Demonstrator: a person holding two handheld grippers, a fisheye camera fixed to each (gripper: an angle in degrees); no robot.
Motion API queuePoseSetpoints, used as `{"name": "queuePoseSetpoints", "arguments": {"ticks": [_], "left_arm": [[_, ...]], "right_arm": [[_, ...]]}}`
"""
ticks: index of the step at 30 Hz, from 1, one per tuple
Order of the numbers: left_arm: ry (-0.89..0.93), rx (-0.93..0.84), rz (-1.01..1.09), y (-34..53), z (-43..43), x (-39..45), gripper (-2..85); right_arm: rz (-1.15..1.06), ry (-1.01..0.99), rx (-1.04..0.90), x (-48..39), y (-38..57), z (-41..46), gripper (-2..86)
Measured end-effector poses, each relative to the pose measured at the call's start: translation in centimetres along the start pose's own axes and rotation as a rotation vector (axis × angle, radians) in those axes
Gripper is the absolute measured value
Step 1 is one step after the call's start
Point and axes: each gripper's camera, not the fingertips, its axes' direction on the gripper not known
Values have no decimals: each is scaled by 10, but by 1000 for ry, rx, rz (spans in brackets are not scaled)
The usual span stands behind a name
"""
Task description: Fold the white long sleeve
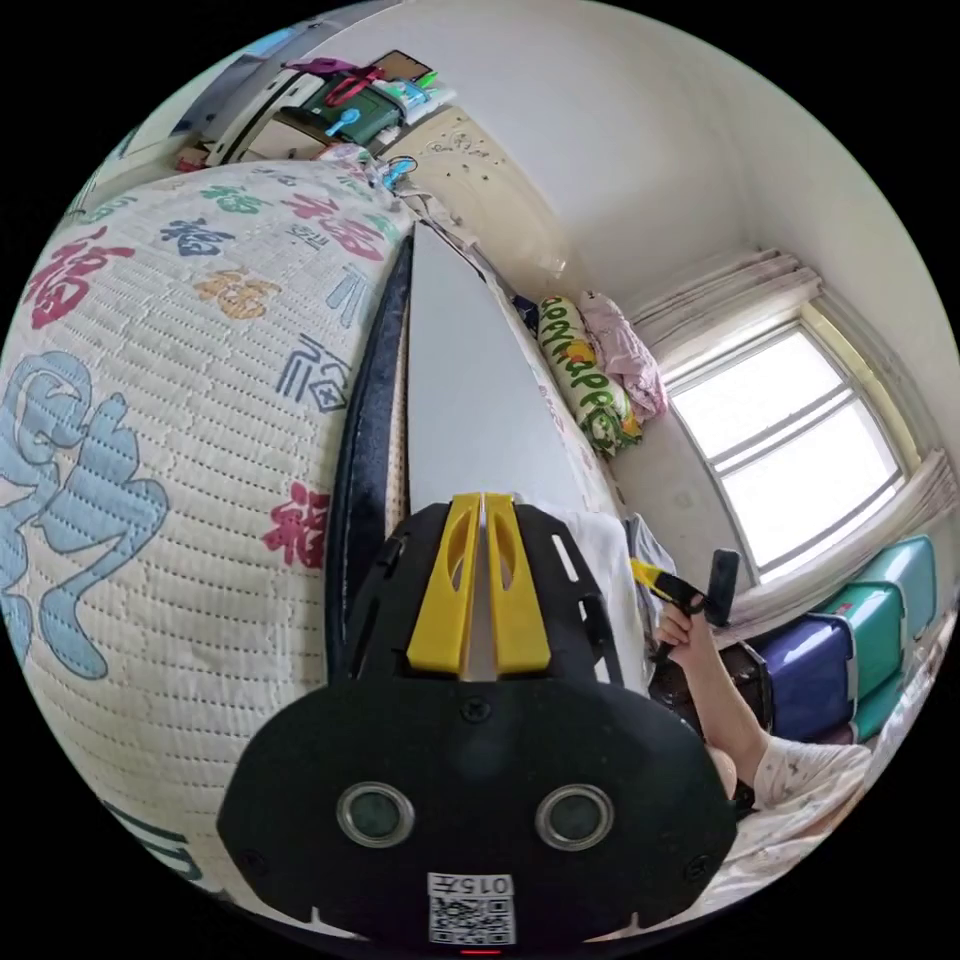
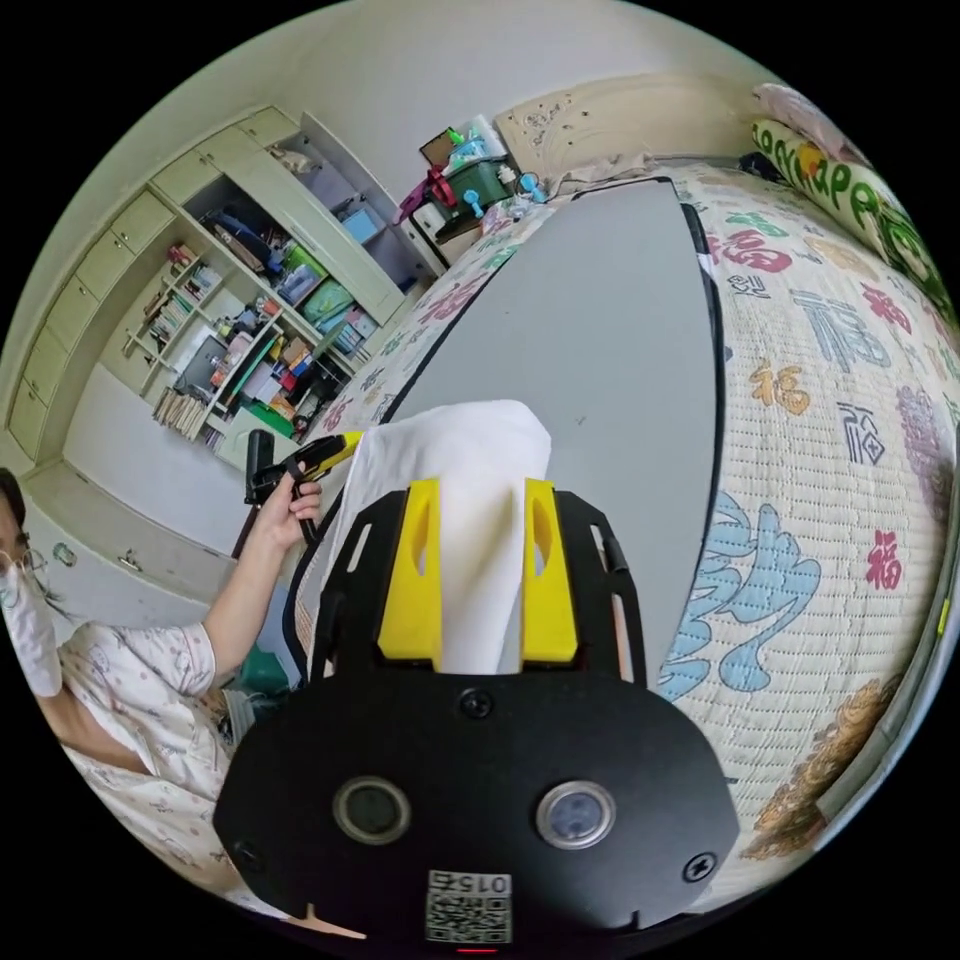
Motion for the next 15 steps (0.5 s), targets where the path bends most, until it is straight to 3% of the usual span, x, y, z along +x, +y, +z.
{"name": "queuePoseSetpoints", "arguments": {"ticks": [3, 7, 15], "left_arm": [[59, -73, 47, -2, -13, -3, 93], [25, -79, 91, 13, -46, -13, 138], [70, -18, 1, 74, -105, -78, 173]], "right_arm": [[67, -34, 20, 24, -13, 10, 134], [83, -121, -95, 29, -35, 72, 125], [-69, -201, -202, -66, -84, 196, 116]]}}
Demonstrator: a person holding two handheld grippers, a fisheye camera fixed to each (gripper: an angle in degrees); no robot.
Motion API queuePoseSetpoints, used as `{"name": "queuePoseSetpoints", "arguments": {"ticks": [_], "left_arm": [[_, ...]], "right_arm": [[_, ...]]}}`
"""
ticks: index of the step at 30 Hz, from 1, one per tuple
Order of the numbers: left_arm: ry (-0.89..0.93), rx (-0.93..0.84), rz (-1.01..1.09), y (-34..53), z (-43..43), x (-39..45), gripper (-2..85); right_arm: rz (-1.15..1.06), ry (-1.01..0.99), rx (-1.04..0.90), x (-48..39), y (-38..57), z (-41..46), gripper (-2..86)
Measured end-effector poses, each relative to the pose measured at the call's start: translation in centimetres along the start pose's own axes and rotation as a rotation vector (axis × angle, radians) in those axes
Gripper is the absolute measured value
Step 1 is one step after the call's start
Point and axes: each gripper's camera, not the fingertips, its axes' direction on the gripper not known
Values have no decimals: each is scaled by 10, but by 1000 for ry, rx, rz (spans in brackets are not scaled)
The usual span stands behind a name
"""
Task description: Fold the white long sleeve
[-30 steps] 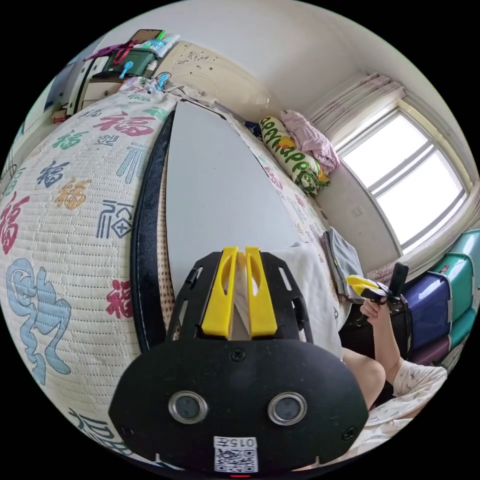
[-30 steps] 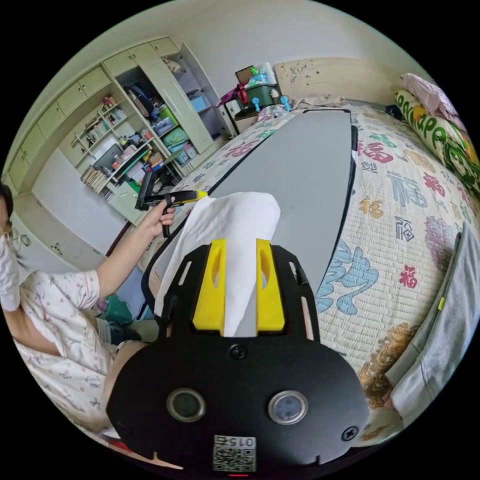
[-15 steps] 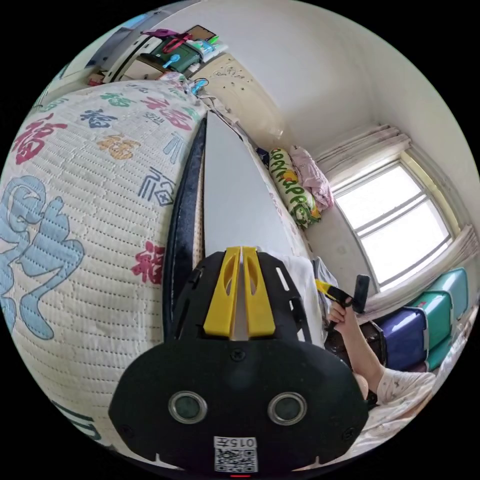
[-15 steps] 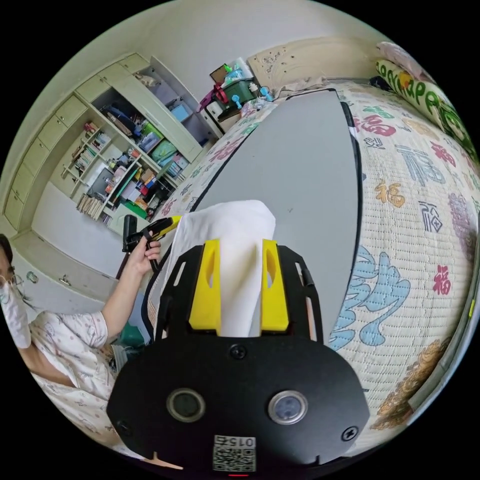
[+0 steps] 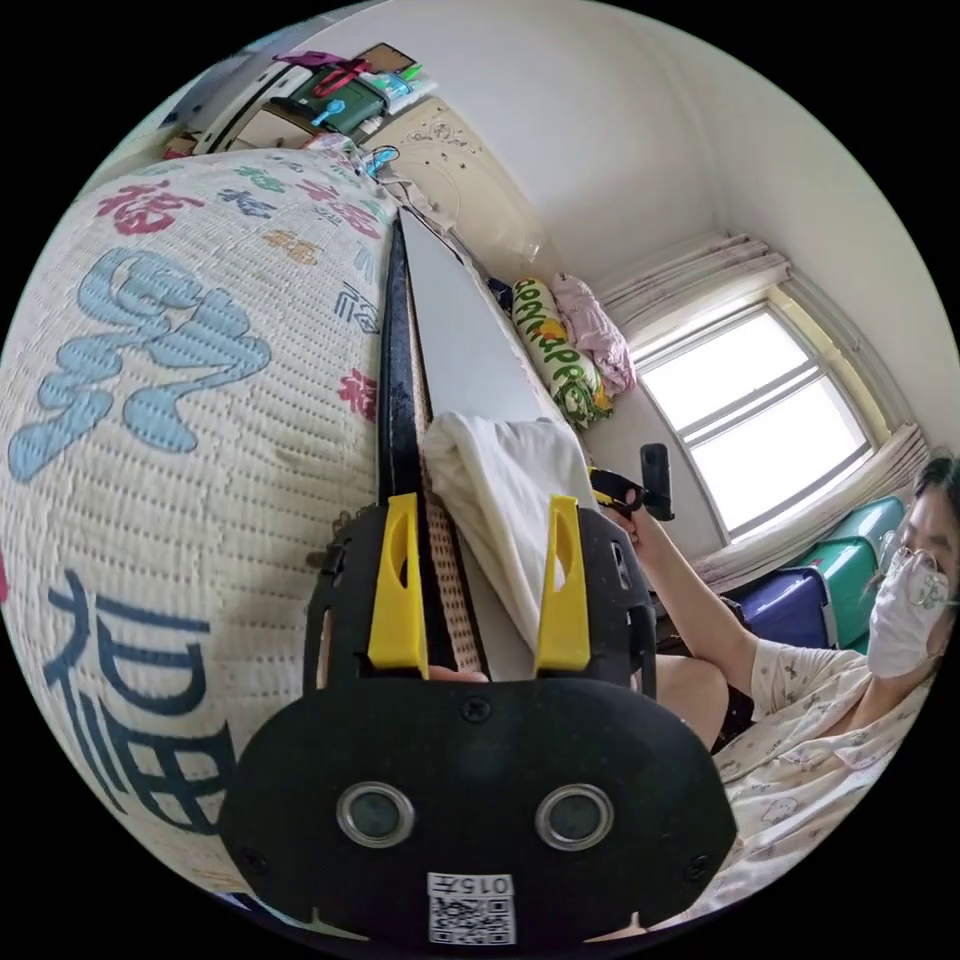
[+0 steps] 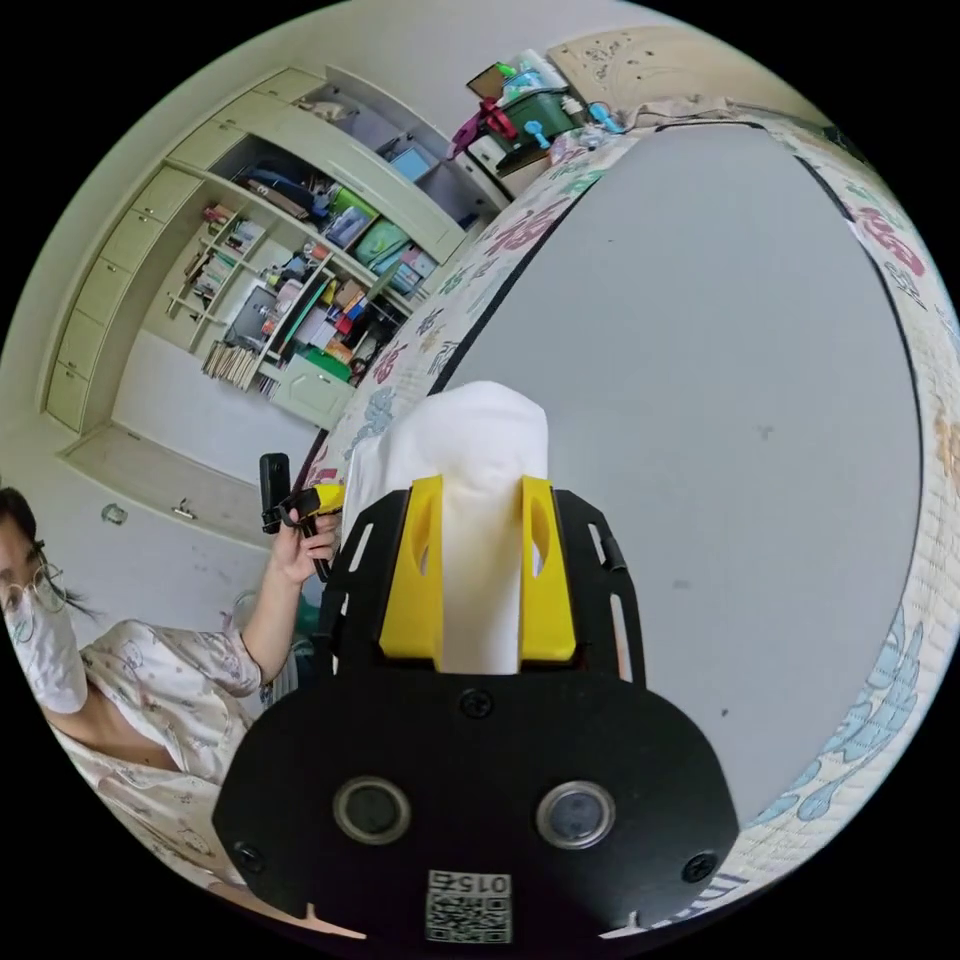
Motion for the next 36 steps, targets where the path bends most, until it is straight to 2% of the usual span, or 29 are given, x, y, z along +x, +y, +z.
{"name": "queuePoseSetpoints", "arguments": {"ticks": [5, 7, 10, 13, 16, 22, 27, 31, 36], "left_arm": [[82, 52, -106, 15, -16, -68, 126], [117, 52, -124, 19, -17, -90, 117], [90, 32, -106, 24, -18, -110, 112], [100, 12, -104, 33, -16, -140, 103], [169, 35, -137, 56, -23, -185, 87], [171, 103, -73, 114, -45, -236, 68], [297, 172, 214, 155, -90, -185, 63], [311, 162, 598, 175, -104, -79, 63], [388, 146, 893, 211, -66, 5, 63]], "right_arm": [[-49, 34, -80, -44, -51, 43, 123], [-10, 44, -28, -43, -62, 35, 129], [32, 13, 4, -46, -81, 43, 142], [7, -9, -77, -70, -102, 86, 149], [10, -45, -56, -96, -118, 110, 130], [25, -11, -2, -163, -145, 114, 71], [-91, -104, 166, -246, -135, 44, 55], [-220, -195, 464, -314, -83, -66, 54], [-286, -67, 710, -392, -25, -179, 53]]}}
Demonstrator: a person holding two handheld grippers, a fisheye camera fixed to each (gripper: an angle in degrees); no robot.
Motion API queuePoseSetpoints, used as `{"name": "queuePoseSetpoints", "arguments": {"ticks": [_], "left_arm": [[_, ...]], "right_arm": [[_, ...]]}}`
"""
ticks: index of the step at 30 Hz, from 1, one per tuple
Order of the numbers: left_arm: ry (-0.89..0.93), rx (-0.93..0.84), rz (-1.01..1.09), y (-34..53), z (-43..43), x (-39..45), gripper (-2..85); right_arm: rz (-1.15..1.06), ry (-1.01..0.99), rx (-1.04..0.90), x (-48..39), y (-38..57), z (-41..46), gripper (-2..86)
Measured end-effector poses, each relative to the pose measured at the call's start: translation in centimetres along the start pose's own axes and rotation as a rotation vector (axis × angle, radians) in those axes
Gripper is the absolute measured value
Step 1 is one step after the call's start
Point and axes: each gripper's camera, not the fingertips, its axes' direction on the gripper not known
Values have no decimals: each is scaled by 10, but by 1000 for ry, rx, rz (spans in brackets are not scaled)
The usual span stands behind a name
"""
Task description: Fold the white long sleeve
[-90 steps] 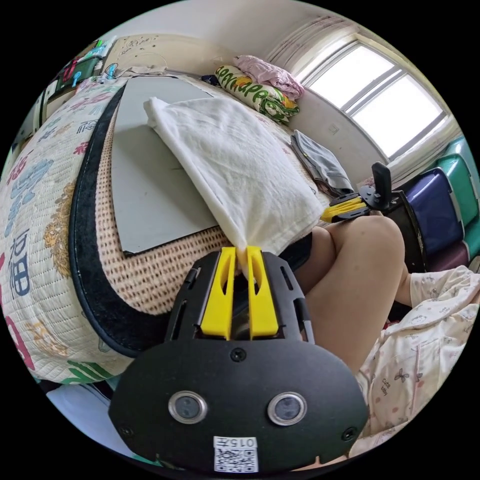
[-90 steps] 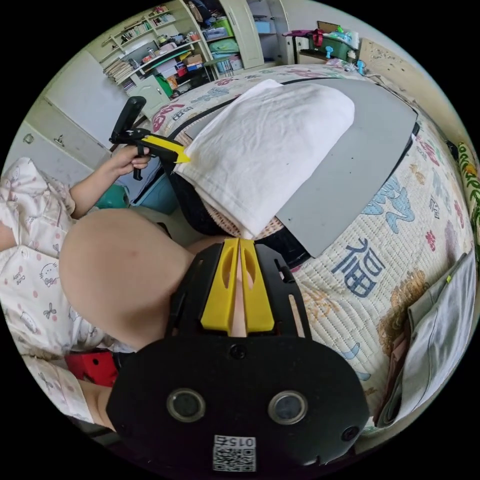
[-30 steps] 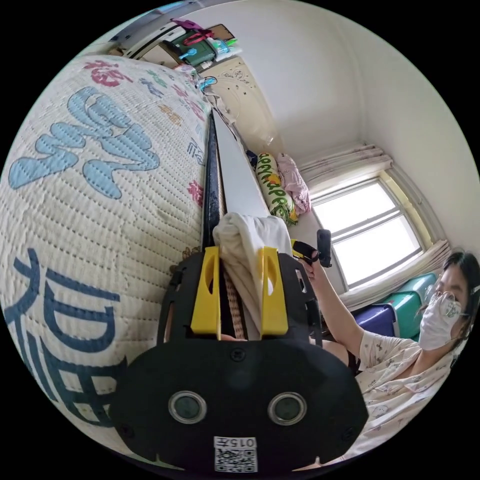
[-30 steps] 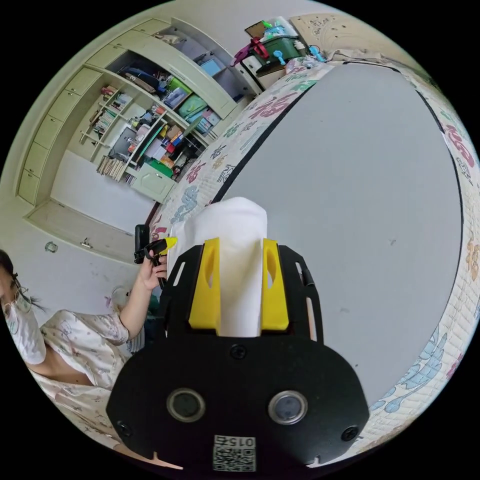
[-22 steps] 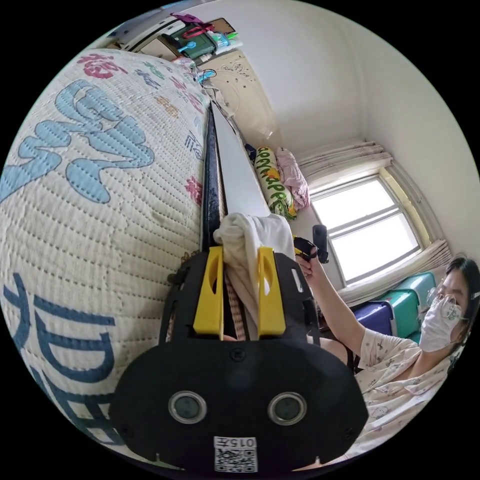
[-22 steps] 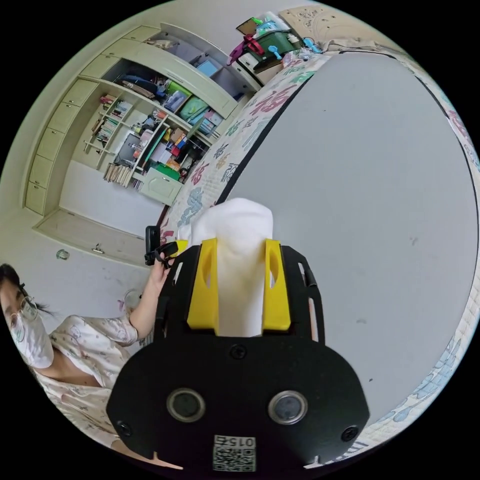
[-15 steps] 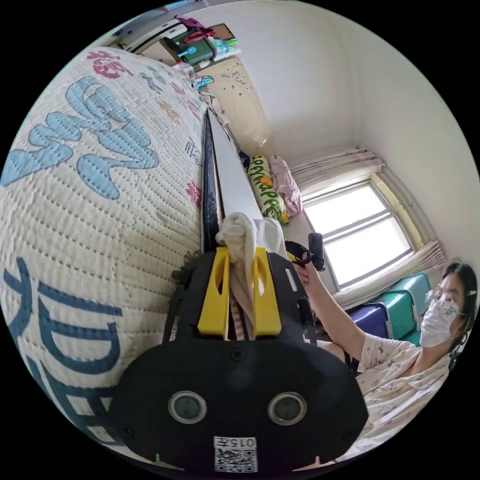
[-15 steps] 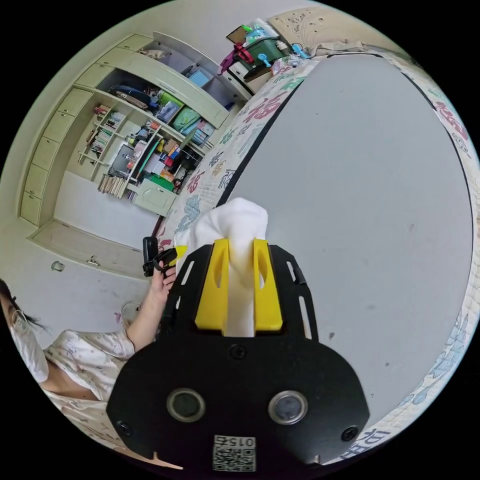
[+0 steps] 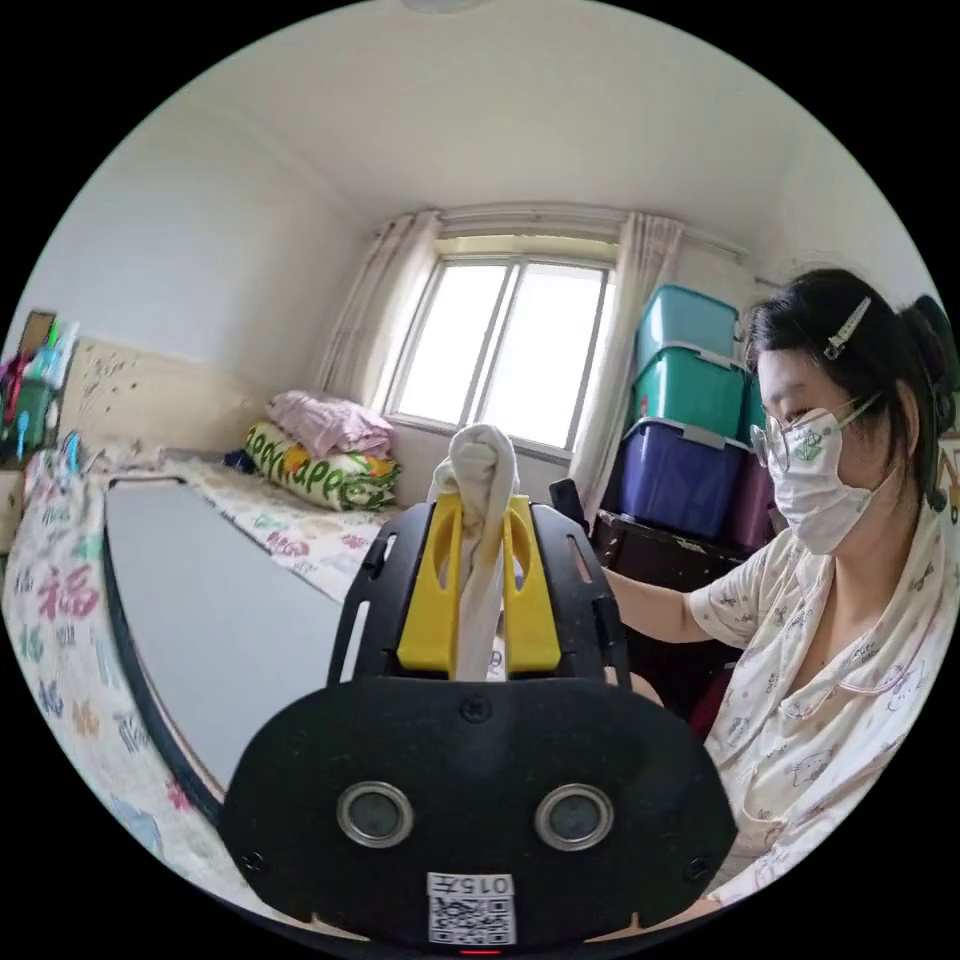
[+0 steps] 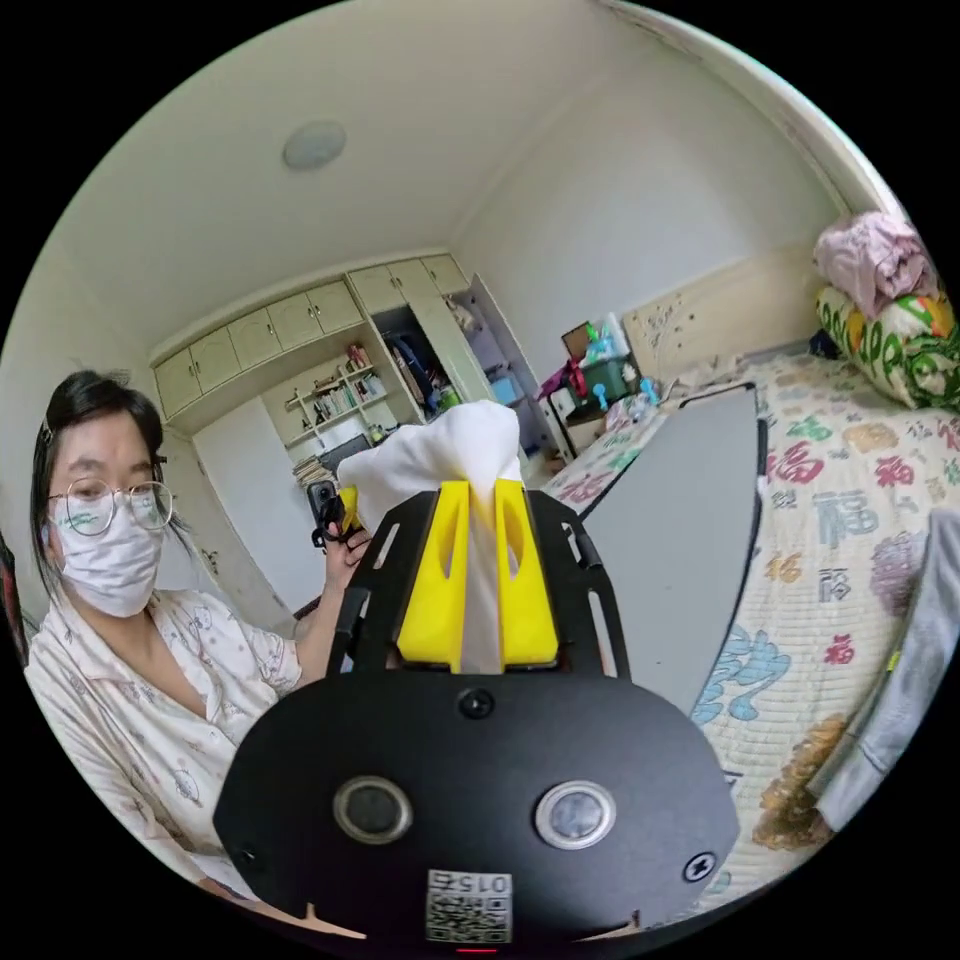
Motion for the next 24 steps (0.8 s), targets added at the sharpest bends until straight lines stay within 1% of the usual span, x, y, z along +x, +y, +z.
{"name": "queuePoseSetpoints", "arguments": {"ticks": [4, 8, 9, 13, 15, 17, 18, 19, 20, 21, 22, 23, 24], "left_arm": [[106, -1, 72, 14, 84, 20, 63], [229, -26, 45, 46, 186, 28, 63], [249, -28, 37, 52, 201, 28, 64], [372, -51, -24, 85, 307, 24, 64], [416, -67, -73, 98, 358, 14, 64], [457, -116, -167, 117, 436, -15, 66], [450, -138, -190, 123, 456, -24, 67], [411, -188, -215, 136, 498, -43, 73], [315, -249, -224, 152, 539, -62, 89], [245, -282, -245, 163, 558, -73, 102], [93, -335, -310, 189, 586, -95, 125], [9, -378, -349, 214, 603, -108, 145], [10, -391, -345, 225, 608, -110, 143]], "right_arm": [[-84, 192, 136, -62, -39, -81, 53], [-129, 444, 215, -106, -75, -139, 52], [-128, 471, 226, -109, -79, -146, 52], [-91, 634, 284, -112, -108, -184, 51], [-61, 708, 294, -101, -122, -192, 50], [1, 811, 302, -66, -147, -194, 50], [23, 837, 301, -52, -154, -192, 51], [87, 893, 299, -17, -168, -188, 52], [153, 961, 281, 25, -182, -178, 55], [183, 1000, 257, 49, -188, -171, 55], [265, 1061, 199, 97, -198, -156, 55], [359, 1112, 160, 139, -202, -145, 43], [398, 1127, 160, 154, -202, -140, 38]]}}
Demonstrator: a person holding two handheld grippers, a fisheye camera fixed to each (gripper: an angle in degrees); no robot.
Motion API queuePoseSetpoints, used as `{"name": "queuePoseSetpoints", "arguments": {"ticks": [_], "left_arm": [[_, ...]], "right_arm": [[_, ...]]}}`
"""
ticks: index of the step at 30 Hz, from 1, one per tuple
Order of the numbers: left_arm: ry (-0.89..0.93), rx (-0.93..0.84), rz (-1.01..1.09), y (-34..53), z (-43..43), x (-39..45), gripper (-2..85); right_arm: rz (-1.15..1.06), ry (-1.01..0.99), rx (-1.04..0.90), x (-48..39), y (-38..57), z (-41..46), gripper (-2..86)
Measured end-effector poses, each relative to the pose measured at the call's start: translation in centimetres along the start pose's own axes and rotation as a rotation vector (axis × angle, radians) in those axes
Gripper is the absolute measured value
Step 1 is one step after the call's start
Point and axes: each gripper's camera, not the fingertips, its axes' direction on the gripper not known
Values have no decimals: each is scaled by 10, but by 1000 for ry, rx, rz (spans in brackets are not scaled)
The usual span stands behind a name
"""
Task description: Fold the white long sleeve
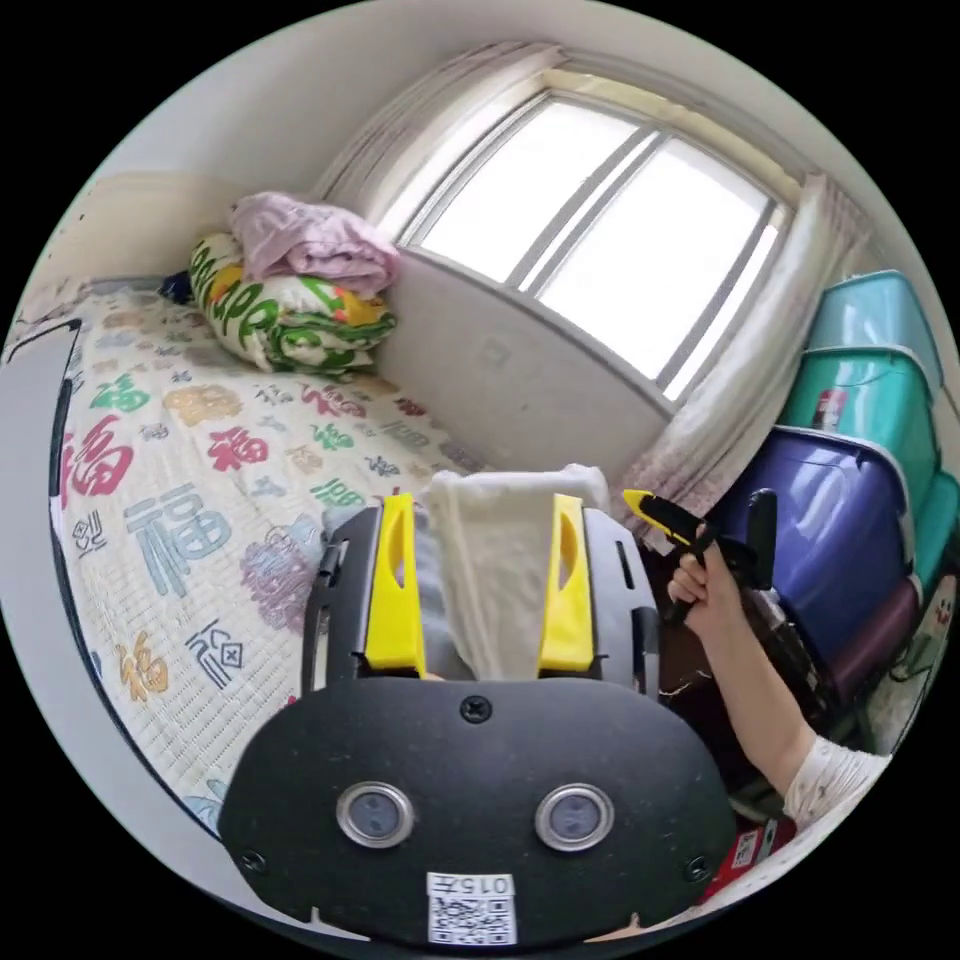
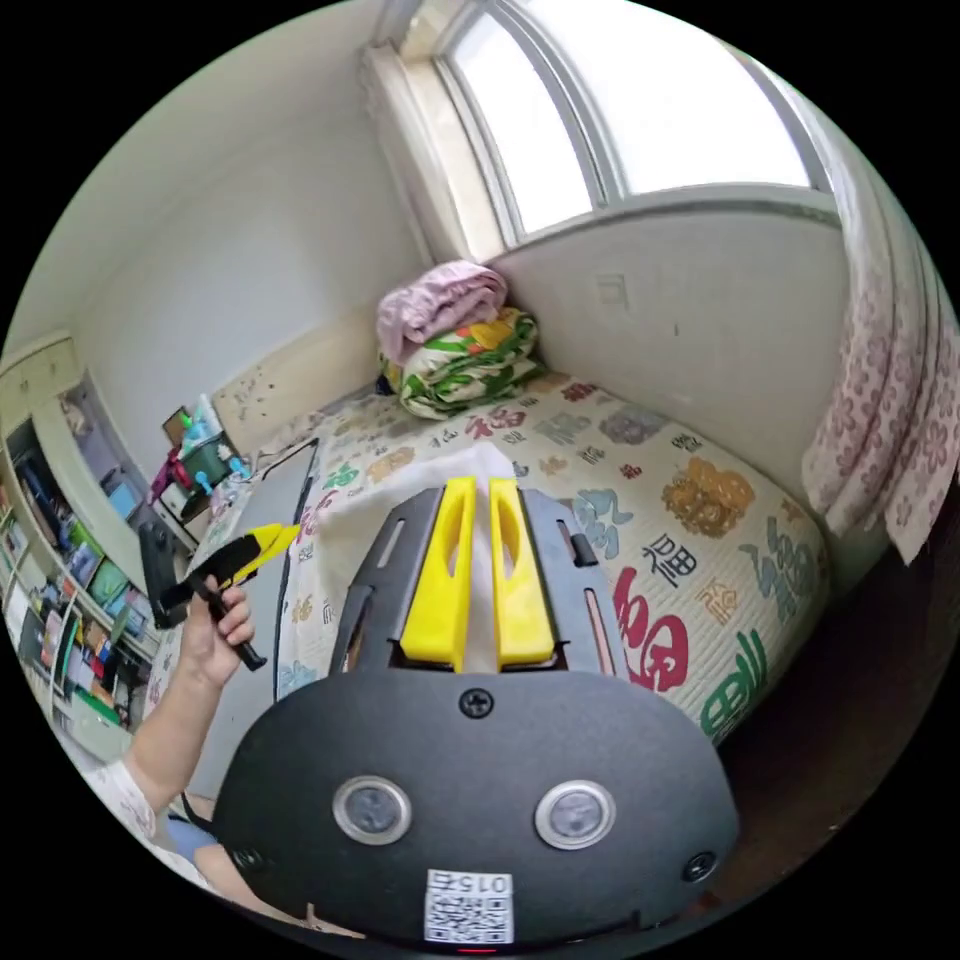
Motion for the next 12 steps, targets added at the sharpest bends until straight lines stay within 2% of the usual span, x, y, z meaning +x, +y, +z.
{"name": "queuePoseSetpoints", "arguments": {"ticks": [2, 4, 8, 12], "left_arm": [[63, -28, 111, 37, 23, 8, 138], [64, -79, 212, 67, 42, 24, 138], [52, -231, 339, 119, 94, 44, 138], [46, -217, 311, 132, 106, 31, 135]], "right_arm": [[19, -73, 37, -9, 4, 32, 36], [-69, -131, 58, -28, 10, 51, 39], [-31, 25, -135, -51, 22, 127, 9], [-44, 67, -164, -63, 41, 140, -2]]}}
